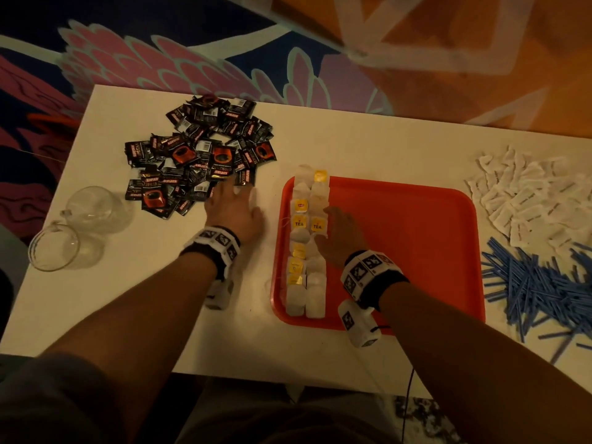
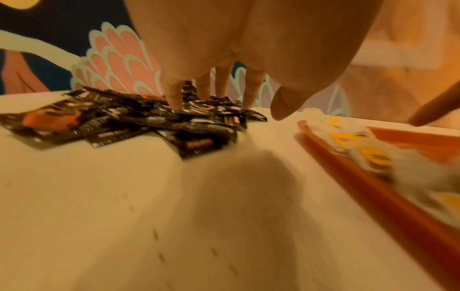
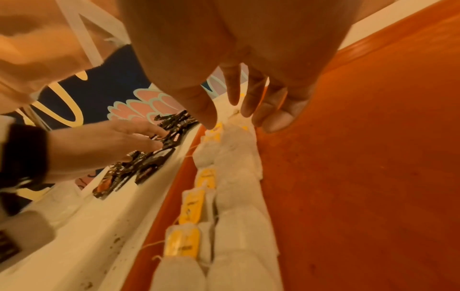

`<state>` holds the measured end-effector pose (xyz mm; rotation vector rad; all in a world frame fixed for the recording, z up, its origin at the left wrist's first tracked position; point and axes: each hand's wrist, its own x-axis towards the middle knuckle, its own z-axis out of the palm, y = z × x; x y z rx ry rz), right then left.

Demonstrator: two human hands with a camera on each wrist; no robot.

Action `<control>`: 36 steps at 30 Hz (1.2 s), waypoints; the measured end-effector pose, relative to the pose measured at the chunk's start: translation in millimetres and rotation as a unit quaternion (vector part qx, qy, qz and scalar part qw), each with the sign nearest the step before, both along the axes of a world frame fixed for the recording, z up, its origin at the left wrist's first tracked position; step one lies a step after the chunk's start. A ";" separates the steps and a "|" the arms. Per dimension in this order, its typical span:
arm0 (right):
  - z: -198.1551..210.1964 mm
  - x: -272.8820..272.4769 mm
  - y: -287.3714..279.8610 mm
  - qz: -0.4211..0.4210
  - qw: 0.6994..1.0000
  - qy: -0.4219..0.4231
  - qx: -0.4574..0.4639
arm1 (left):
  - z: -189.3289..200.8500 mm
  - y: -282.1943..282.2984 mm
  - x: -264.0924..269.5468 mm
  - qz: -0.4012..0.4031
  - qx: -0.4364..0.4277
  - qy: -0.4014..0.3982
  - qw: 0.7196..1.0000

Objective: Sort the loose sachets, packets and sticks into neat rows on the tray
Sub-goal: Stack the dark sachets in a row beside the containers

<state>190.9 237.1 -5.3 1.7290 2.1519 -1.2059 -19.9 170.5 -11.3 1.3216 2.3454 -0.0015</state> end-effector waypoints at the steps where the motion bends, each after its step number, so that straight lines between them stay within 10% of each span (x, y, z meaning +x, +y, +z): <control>1: 3.9 -2.4 -1.5 -0.001 1.000 0.008 0.000 | 1.3 4.8 -11.8 0.005 -0.011 0.009 1.000; 8: 17.9 -13.6 -17.7 0.017 0.999 0.043 -0.002 | -14.5 0.1 -57.6 0.001 -0.097 -0.006 0.995; 19: 13.7 -76.6 -54.7 0.097 0.995 0.026 -0.025 | -23.4 -118.2 -14.8 -0.065 0.003 0.008 0.998; 26: 2.7 -123.1 -61.2 0.229 0.972 -0.056 0.018 | -8.5 -139.5 -58.0 0.264 0.087 -0.088 0.957; 31: -5.4 -140.7 -83.4 0.310 0.938 -0.151 0.038 | -20.0 -119.5 -65.6 0.262 0.052 -0.193 0.944; 36: -15.5 -144.8 -105.0 0.248 0.965 -0.061 0.058 | -13.5 -103.4 -50.2 0.261 0.040 -0.249 0.932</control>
